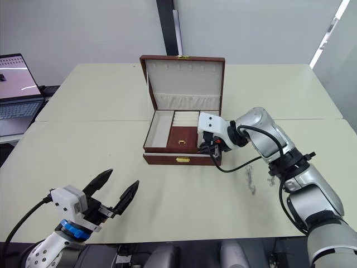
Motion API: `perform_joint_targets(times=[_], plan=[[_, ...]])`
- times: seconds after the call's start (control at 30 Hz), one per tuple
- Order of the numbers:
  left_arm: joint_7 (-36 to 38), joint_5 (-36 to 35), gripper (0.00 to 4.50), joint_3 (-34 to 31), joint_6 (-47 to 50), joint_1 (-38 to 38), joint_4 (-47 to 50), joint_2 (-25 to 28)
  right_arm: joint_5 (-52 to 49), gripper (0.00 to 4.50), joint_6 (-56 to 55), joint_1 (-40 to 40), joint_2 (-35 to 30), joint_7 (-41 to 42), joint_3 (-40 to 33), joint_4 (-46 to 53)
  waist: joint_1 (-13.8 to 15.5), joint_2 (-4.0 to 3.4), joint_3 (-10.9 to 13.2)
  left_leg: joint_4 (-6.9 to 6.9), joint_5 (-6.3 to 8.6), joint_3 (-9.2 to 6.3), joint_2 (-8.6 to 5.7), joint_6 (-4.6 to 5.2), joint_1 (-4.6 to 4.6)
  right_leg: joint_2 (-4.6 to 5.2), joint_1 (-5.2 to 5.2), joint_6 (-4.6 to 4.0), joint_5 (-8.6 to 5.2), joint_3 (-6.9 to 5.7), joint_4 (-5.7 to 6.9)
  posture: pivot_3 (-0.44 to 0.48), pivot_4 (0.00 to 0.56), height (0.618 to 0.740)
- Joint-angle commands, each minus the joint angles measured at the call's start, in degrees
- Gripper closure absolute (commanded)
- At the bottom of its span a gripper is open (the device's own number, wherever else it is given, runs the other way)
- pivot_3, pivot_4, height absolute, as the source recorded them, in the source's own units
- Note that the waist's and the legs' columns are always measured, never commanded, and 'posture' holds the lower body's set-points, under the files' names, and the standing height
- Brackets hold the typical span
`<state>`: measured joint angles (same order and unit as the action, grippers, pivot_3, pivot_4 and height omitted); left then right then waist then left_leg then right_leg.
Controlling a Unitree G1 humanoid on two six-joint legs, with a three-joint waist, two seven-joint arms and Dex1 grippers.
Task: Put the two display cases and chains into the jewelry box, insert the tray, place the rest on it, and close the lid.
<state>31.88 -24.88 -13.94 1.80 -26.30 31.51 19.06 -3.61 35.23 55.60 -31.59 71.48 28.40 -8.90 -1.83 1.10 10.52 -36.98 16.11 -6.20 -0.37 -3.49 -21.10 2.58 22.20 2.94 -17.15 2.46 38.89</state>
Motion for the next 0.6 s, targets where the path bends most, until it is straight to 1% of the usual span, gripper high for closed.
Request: perform_joint_targets(times=[0.03,0.4,0.47,0.5,0.6], plan=[[-0.4,-0.13,0.0,-0.69,-0.77,0.41,0.93,0.34,0.44,4.48,-1.34,1.84,0.21,0.31,-1.23,0.93,0.0,0.0,0.0,0.0,0.0,0.0,0.0,0.0,0.0,0.0,0.0,0.0,0.0,0.0,0.0,0.0,0.15,0.74],[-1.72,0.7,0.0,0.56,0.87,1.47,2.26,0.69,0.36,4.48,-1.52,1.4,0.4,0.45,-1.91,0.89,0.0,0.0,0.0,0.01,0.0,0.0,0.0,0.0,0.0,0.0,0.0,0.0,0.0,0.0,0.0,0.0,0.15,0.74],[-1.95,0.74,0.0,0.69,1.38,1.75,2.62,0.81,0.23,3.93,-1.49,1.42,0.49,0.33,-2.15,0.9,-0.01,0.0,0.0,0.01,0.0,-0.01,0.01,0.0,0.0,0.0,0.0,0.0,0.0,0.0,0.0,0.0,0.15,0.74],[-2.03,0.72,0.0,0.67,1.63,1.91,2.74,0.87,0.14,3.76,-1.5,1.45,0.57,0.2,-2.33,0.86,0.0,0.0,0.0,0.01,0.0,0.0,0.0,0.0,0.0,0.0,0.0,0.0,0.0,0.0,0.0,0.0,0.15,0.74],[-2.23,0.57,0.0,0.49,2.26,2.41,2.97,1.16,-0.43,2.99,-1.24,1.73,0.95,-0.05,-3.14,0.72,0.0,0.0,0.0,0.0,0.0,0.0,0.0,0.0,0.01,0.0,0.0,0.0,0.0,0.0,0.0,0.0,0.15,0.74]])
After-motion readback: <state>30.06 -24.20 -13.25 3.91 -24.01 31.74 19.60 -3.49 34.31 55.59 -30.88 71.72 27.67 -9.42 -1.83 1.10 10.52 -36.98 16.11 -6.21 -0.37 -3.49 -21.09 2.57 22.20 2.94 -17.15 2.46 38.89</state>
